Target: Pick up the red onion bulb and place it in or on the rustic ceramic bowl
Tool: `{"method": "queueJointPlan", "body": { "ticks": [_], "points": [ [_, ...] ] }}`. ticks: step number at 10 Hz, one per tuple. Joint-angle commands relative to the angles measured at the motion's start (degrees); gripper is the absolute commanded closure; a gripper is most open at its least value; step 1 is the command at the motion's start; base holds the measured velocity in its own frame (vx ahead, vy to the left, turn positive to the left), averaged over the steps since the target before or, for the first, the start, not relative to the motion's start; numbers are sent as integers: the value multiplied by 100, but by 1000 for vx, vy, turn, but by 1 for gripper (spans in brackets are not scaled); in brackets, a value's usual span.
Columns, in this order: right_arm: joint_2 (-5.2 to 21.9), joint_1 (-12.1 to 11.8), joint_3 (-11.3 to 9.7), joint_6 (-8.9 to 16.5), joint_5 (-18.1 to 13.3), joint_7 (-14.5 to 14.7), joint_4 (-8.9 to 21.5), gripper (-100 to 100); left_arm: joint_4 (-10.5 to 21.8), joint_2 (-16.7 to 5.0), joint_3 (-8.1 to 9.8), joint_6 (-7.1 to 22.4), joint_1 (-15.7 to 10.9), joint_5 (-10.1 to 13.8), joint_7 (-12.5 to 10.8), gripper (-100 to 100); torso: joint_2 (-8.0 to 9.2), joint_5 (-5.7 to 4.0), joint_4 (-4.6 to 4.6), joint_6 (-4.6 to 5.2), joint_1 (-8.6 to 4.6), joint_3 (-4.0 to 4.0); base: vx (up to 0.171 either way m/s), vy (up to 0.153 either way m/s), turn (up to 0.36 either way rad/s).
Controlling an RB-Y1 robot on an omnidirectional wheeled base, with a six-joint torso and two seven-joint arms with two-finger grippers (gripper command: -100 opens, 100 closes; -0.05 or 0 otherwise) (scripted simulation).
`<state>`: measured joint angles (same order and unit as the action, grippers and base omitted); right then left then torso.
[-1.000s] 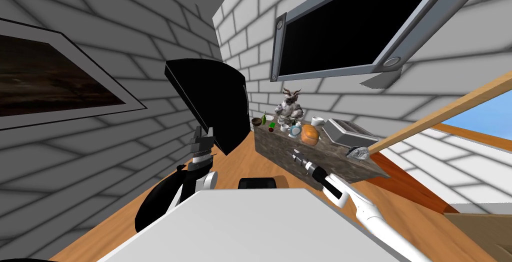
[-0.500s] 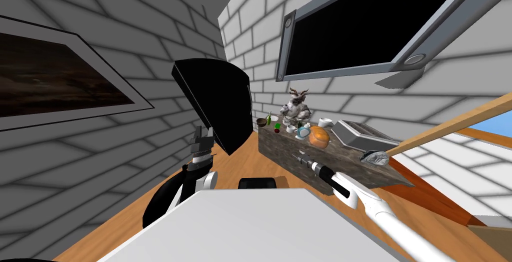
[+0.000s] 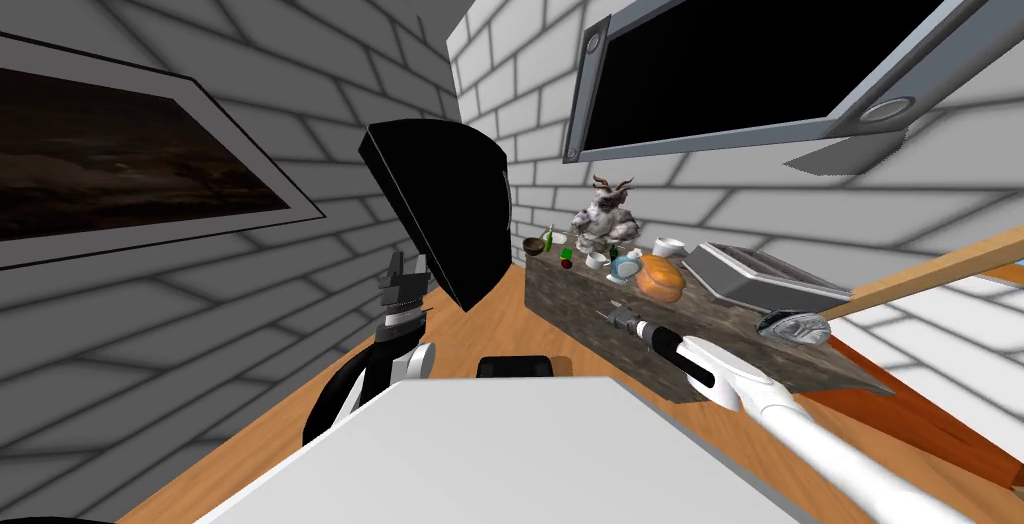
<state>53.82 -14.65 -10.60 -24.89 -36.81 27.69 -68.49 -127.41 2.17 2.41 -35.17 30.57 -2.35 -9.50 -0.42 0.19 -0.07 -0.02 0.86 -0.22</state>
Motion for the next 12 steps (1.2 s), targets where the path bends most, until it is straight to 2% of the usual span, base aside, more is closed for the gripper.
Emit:
{"method": "queueJointPlan", "body": {
  "ticks": [1, 3, 4, 6, 7, 8, 9, 10, 12],
  "points": [
    [211, 39, -47, 55, -104, 54, 214, -100, 0, 0, 0, 0, 0, 0, 0, 0, 0, 0, 0, 0, 0, 0, 103, 187, 17],
    [621, 323, -185, 42, -423, 240, 699, -100, 0, -1, 1, 0, 0, 0, 0, 0, 5, -3, 0, 1, -22, 2, 115, 209, 73],
    [669, 323, -185, 42, -423, 240, 671, -100, 0, 0, 0, 0, 0, 0, 0, 0, -8, 2, -2, 1, 4, -5, 73, 201, 18],
    [669, 323, -185, 42, -423, 240, 784, -100, 0, -1, 1, 0, -1, 0, 0, 0, 34, -8, 5, 6, -48, 17, -5, 40, -5],
    [879, 462, -253, 32, -573, 325, 1015, -100, 0, -2, 2, 0, -1, 0, 0, 0, 45, -15, 8, 7, -80, 25, 31, 72, 71],
    [879, 462, -253, 32, -573, 325, 1049, -100, 0, -2, 1, 0, -1, 0, 0, 0, 35, -13, 7, 3, -64, 20, 57, 103, 32],
    [1073, 597, -320, 21, -715, 403, 1297, -100, 0, -1, 1, 0, 0, 0, 0, 0, 27, -11, 5, 5, -53, 14, 88, 156, 60],
    [1073, 597, -320, 21, -715, 403, 1297, -100, 0, -1, 1, 0, 0, 0, 0, 0, 15, -6, 3, 3, -34, 8, 90, 161, 15],
    [1409, 850, -447, -6, -970, 541, 1705, -100, 0, -1, 1, 0, 0, 0, 0, 0, 6, -2, 0, 2, -18, 3, 126, 201, 67]
  ]
}}
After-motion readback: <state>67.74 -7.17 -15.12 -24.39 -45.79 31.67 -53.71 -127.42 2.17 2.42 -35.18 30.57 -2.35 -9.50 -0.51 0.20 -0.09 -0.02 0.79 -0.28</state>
